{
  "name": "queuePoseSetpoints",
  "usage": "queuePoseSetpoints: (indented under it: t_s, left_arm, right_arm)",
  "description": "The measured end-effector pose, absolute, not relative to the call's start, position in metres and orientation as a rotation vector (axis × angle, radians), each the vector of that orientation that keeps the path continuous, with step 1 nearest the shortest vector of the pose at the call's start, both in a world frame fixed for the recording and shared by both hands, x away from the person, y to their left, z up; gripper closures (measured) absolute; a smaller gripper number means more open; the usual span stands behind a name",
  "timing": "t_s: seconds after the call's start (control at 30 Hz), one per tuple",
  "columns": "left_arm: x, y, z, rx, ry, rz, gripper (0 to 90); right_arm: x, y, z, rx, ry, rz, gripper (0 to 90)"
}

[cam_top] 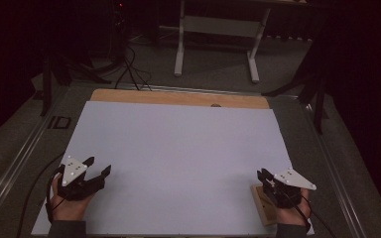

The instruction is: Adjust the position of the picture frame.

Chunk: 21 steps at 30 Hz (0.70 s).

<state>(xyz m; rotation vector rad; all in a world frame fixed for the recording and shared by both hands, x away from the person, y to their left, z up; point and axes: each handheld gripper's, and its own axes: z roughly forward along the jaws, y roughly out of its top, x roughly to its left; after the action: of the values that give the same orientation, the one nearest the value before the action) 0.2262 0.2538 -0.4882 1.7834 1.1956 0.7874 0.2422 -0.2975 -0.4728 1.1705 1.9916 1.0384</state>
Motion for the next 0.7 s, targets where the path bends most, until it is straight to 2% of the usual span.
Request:
queuePoseSetpoints:
  t_s: [0.17, 0.7]
  left_arm:
    - [0.225, 0.255, -0.487, 1.778, 1.199, 0.792, 36.6]
    - [0.225, 0.258, -0.486, 1.758, 1.199, 0.806, 36.9]
  right_arm:
    - [0.243, -0.300, -0.475, 1.198, 1.990, 1.007, 89.3]
    - [0.245, -0.322, -0.481, 1.322, 1.951, 0.872, 89.5]
